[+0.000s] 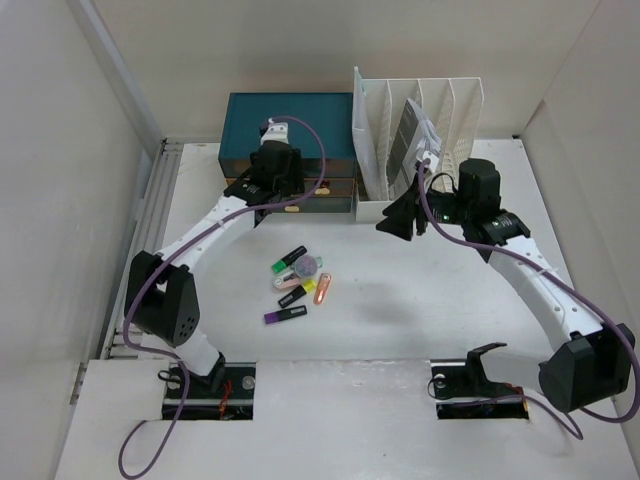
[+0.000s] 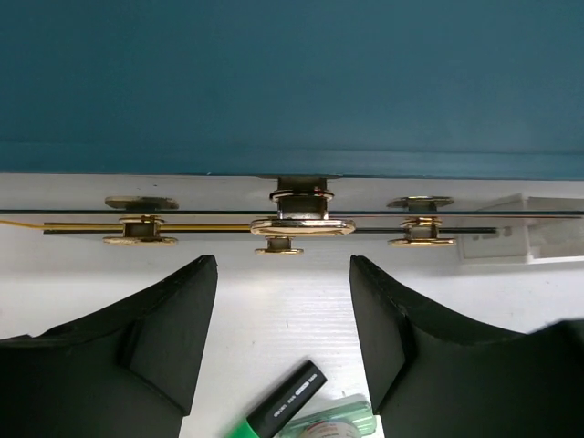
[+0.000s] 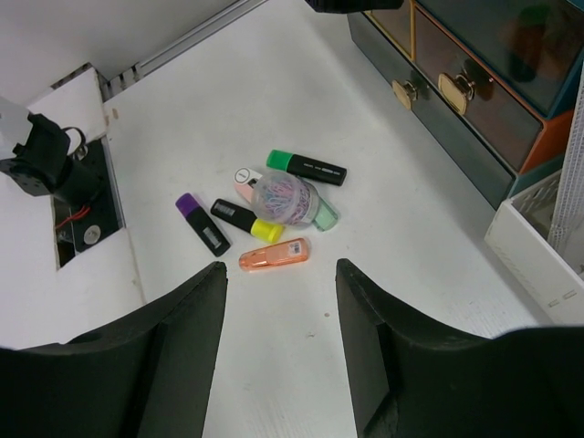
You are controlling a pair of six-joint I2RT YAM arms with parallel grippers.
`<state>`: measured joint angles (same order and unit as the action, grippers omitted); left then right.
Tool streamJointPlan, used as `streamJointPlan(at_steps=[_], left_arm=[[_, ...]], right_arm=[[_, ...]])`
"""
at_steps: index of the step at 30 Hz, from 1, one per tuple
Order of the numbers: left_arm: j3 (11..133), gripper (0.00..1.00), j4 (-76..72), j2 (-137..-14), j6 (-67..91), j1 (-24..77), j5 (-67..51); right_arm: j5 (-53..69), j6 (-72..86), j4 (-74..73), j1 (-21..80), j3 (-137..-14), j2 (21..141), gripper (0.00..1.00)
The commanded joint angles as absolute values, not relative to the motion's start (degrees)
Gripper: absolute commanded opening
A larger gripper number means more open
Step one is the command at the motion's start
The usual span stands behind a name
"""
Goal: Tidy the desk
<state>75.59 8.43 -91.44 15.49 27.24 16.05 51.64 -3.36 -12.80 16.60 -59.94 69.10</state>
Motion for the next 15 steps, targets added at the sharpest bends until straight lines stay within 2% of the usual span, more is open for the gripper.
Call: streamJointPlan(at_steps=[1, 15], left_arm=[[78.4, 0.57, 6.68, -91.66, 14.94, 27.07, 18.02], [82.09, 0.58, 7.21, -94.3, 14.41, 27.07, 19.07]], right_arm=[[53.44, -3.34, -9.93, 17.05, -60.03, 69.08, 0.57], [53.96, -3.34, -9.93, 17.05, -59.5, 69.08, 0.58]])
